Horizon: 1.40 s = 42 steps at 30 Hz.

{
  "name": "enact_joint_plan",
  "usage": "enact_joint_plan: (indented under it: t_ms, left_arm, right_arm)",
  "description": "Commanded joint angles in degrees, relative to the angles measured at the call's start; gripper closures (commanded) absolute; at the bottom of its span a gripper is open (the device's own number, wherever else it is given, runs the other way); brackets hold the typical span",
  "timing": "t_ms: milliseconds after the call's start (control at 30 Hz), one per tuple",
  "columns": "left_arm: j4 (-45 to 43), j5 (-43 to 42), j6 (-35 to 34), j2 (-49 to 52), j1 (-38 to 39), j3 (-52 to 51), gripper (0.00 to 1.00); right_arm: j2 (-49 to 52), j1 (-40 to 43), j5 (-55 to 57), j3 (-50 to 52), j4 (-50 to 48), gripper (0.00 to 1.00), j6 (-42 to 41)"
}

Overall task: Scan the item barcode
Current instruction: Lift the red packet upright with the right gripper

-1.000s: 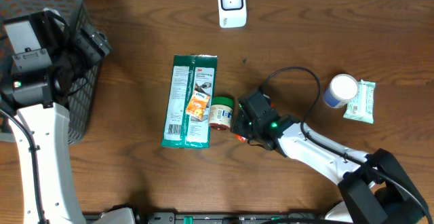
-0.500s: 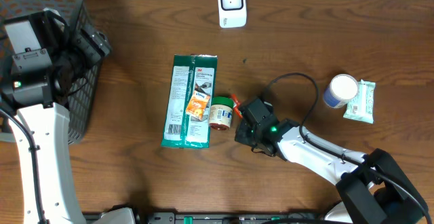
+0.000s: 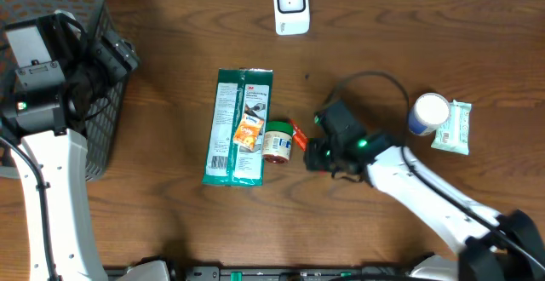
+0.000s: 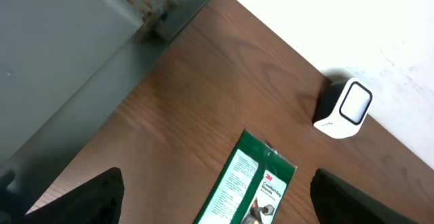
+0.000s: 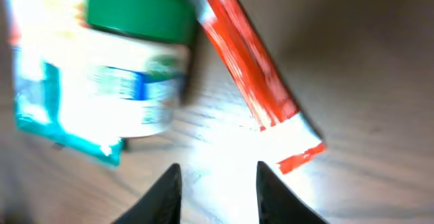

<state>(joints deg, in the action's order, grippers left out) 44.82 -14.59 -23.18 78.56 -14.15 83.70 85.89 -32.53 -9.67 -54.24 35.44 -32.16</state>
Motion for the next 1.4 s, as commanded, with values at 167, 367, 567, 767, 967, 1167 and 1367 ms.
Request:
enact_joint_plan:
  t_ms: [167, 367, 567, 767, 967, 1167, 1367]
  left_arm:
    - [0.0, 0.74, -0.02, -0.33, -0.2, 0.92, 0.14]
    - [0.0, 0.74, -0.02, -0.33, -0.2, 0.92, 0.14]
    - [0.0, 0.74, -0.02, -0.33, -0.2, 0.92, 0.14]
    - [-0.02, 0.74, -0.02, -0.33, -0.2, 0.92, 0.14]
    - [-0.02, 0.74, -0.02, -0.33, -0.2, 0.92, 0.14]
    - [0.0, 0.74, -0.02, -0.33, -0.2, 0.92, 0.14]
    - [-0.02, 0.74, -0.02, -0.33, -0.2, 0.92, 0.14]
  right_arm:
    - [-0.94, 0.85, 2.38, -4.31, 1.84, 0.65, 18.08]
    - [3.82, -2.14, 6.82, -2.78, 1.44, 0.62, 21.99]
    - [12.11, -4.2, 8.83, -2.62, 0.52, 0.6, 21.97]
    - [16.5, -4.26, 10.91, -2.64, 1.05, 0.68, 21.94]
    - [15.93, -4.26, 10.93, -2.78, 0.52, 0.69, 21.97]
    - [15.91, -4.26, 12.66, -3.1, -1.31, 0.65, 21.97]
    - [15.91, -4.26, 14.84, -3.1, -2.84, 0.62, 21.97]
